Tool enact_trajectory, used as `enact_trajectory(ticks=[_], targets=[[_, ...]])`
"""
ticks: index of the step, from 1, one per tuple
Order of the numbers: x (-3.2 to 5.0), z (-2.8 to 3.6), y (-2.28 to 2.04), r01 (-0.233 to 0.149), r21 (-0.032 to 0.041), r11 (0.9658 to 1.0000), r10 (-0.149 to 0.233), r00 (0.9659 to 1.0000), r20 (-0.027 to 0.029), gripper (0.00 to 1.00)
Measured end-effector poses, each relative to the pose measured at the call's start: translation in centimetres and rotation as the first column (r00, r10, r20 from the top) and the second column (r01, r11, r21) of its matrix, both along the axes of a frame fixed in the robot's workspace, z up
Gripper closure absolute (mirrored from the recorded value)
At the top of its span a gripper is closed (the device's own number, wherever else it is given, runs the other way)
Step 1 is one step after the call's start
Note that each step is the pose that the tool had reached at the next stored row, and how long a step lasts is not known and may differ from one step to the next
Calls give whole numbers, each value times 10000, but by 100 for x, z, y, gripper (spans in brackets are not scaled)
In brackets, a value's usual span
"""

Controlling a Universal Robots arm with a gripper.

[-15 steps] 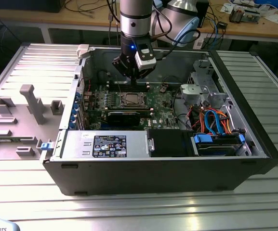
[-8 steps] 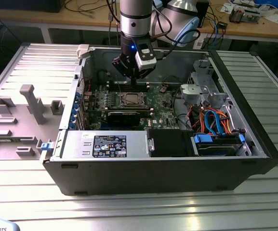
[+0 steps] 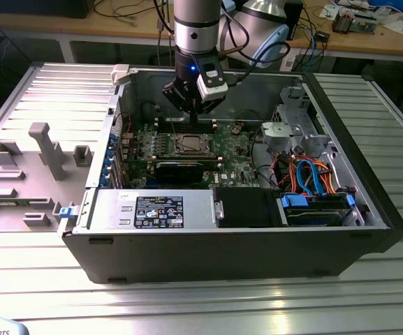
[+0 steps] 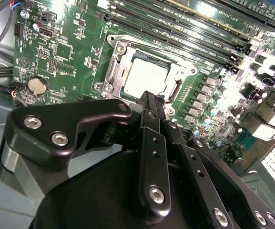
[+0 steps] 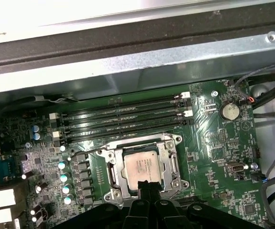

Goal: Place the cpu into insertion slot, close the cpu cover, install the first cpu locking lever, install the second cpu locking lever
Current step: 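Install the first cpu locking lever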

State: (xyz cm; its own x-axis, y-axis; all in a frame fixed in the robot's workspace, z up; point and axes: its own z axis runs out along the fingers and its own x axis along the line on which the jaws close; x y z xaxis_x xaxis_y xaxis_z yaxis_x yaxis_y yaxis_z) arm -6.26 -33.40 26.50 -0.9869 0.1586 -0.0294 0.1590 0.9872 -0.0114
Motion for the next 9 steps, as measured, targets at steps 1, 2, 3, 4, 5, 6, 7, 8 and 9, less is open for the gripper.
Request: enact_trajectory(ticks=[1,2,3,4,5,6,7,8,9], targets=[[0,6,0,-1,1,10000,1,10000,0,89],[0,23,0,-3,0,10000,3,10000,1,89],[0,29,0,-3,0,10000,3,10000,0,89],[0,35,0,-3,1,10000,3,10000,0,89],[0,38,0,-3,1,10000,3,10000,1,89],[1,39,1,-3,3,10000,3,10000,2,89],[1,38,1,-3,4,10000,3,10000,2,89],[0,39,1,-5,3,10000,5,10000,1,89],[0,40,1,-54,1,10000,54,10000,0,89]])
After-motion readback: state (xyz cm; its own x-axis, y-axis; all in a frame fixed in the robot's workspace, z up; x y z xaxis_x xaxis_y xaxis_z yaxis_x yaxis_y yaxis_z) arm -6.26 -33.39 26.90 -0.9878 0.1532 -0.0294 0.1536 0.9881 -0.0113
